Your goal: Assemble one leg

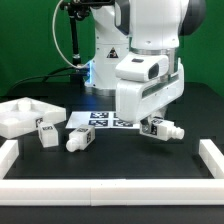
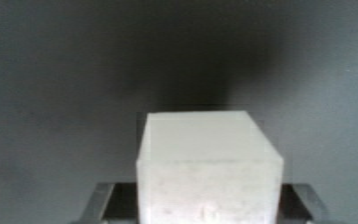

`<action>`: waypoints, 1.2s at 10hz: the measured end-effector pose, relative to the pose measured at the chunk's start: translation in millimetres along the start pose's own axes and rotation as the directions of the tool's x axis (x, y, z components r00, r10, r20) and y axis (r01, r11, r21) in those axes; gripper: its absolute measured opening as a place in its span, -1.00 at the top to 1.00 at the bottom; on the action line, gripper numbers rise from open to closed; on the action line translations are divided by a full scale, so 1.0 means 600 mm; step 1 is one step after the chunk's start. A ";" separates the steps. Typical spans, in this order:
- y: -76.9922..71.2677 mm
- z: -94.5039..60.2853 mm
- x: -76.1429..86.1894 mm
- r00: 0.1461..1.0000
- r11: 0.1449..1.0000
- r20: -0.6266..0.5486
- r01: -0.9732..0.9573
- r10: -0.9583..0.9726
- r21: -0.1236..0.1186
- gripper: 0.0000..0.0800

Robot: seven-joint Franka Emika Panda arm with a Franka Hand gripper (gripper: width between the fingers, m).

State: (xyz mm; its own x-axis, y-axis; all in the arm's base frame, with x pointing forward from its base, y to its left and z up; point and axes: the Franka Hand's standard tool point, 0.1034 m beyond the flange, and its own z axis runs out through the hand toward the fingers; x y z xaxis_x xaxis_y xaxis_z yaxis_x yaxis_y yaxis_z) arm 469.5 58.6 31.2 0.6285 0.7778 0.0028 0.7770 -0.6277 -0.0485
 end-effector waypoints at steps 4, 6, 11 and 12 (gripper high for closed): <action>-0.056 0.015 0.018 0.998 0.999 -0.046 -0.047 0.046 -0.021 0.29; -0.111 0.038 0.010 0.999 1.000 -0.037 -0.021 0.021 -0.005 0.29; -0.106 0.037 0.000 1.000 1.000 -0.011 0.007 -0.006 0.010 -0.32; -0.081 -0.001 -0.023 1.000 1.000 0.025 0.019 -0.019 0.020 -0.32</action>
Offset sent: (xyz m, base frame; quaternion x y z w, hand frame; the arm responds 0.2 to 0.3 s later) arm -0.0524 0.0581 -0.0118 -0.0532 0.0483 0.0440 0.9964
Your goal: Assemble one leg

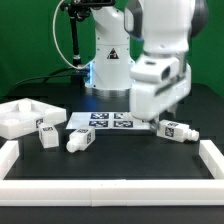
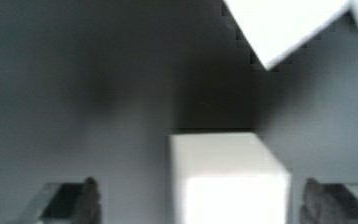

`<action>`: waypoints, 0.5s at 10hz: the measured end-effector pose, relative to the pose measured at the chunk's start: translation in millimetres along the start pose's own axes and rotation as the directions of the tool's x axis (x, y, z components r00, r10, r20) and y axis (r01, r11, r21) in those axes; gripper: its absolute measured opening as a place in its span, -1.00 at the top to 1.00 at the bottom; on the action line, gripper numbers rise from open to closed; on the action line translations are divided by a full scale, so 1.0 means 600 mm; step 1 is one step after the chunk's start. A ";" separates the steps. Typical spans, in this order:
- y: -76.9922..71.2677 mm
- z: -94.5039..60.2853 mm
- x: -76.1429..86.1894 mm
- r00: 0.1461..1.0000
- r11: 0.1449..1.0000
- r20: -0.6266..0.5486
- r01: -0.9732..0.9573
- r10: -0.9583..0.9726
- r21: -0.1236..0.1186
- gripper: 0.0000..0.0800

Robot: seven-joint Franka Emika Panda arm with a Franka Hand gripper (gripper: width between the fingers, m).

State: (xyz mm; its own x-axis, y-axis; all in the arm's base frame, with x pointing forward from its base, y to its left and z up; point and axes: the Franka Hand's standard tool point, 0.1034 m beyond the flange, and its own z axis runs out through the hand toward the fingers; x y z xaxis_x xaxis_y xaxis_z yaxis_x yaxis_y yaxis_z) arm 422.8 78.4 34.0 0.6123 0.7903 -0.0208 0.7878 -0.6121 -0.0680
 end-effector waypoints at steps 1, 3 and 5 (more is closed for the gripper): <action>0.024 -0.048 -0.026 1.000 1.000 0.014 -0.003 0.003 -0.008 -0.56; 0.083 -0.115 -0.098 0.998 1.000 0.059 0.026 -0.027 0.017 -0.61; 0.133 -0.145 -0.128 0.998 1.000 0.057 0.007 -0.007 0.011 -0.62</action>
Offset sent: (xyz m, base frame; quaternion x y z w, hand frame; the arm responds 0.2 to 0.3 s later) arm 0.0252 -0.1000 0.0667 0.0363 -0.0608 -0.0439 0.9965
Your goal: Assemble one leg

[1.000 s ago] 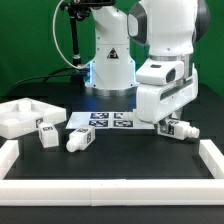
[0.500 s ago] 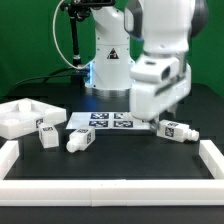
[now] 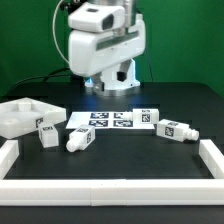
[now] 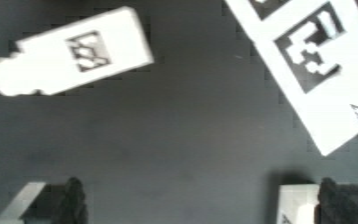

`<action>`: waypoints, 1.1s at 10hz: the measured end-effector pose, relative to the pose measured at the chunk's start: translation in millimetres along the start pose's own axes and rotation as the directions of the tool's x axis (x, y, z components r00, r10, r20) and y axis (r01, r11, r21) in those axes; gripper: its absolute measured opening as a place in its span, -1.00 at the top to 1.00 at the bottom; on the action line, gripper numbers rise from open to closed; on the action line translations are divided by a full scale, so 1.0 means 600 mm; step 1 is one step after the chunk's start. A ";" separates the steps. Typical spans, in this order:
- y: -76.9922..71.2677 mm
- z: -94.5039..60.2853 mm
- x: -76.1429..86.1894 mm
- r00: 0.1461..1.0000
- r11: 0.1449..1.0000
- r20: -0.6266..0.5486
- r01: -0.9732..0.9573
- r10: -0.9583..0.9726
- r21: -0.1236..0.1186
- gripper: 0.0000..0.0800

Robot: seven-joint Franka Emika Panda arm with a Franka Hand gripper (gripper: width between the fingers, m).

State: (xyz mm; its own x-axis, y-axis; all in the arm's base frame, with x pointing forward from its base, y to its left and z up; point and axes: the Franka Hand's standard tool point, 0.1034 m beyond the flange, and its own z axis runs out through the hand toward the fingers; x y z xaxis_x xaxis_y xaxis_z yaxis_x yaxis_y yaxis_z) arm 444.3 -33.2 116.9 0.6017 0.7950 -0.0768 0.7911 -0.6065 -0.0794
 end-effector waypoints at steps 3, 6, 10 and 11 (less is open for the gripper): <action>-0.005 0.004 0.002 1.000 1.000 0.003 0.005 -0.005 0.005 -0.62; 0.001 0.005 -0.038 0.999 0.999 -0.004 -0.040 0.040 -0.007 -0.62; 0.003 0.045 -0.209 0.999 1.000 -0.037 -0.010 0.010 0.013 -0.62; 0.002 0.044 -0.204 0.999 1.000 -0.032 -0.015 0.015 0.016 -0.62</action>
Offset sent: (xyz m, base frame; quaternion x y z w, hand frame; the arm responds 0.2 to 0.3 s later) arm 0.0000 0.0000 0.0000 0.0000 0.0000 0.0000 1.0000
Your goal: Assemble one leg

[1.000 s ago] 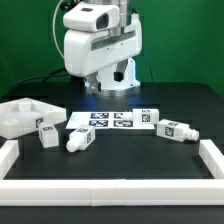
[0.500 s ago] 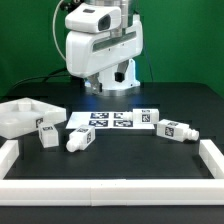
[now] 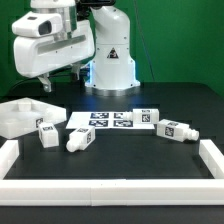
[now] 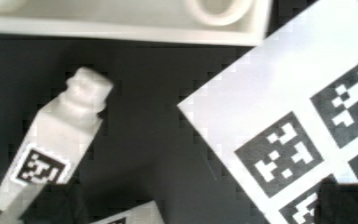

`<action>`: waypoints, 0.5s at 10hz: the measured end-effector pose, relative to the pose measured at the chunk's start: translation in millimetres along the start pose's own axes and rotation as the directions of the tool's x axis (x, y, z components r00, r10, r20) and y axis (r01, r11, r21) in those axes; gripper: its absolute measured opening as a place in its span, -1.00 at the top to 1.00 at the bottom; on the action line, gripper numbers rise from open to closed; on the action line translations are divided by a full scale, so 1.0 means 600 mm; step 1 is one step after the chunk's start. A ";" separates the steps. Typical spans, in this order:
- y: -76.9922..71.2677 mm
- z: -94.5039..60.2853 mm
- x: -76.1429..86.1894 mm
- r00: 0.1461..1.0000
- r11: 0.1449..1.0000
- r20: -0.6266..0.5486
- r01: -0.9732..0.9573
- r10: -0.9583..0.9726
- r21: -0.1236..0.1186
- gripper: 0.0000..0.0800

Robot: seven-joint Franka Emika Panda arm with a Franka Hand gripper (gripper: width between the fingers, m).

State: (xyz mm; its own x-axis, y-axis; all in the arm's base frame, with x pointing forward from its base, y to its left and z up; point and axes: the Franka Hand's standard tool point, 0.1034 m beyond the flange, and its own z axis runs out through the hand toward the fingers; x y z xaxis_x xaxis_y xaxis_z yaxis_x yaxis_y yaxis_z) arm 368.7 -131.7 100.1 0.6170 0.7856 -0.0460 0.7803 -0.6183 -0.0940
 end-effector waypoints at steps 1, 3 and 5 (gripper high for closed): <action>0.001 0.000 0.001 1.000 1.000 0.000 0.002 -0.002 -0.001 -0.62; 0.000 0.004 -0.001 1.000 1.000 0.000 0.000 0.000 -0.002 -0.62; -0.014 0.037 -0.035 1.000 0.999 -0.015 -0.021 0.020 -0.050 -0.62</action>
Offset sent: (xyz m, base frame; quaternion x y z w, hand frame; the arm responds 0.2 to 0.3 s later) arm -0.0266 -0.0094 -0.0234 -0.0593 0.0154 0.0351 0.9975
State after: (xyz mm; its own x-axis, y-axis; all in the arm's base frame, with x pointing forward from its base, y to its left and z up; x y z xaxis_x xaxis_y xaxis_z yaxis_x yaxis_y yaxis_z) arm 346.8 -142.3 79.9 0.6341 0.7726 -0.0334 0.7713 -0.6349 -0.0436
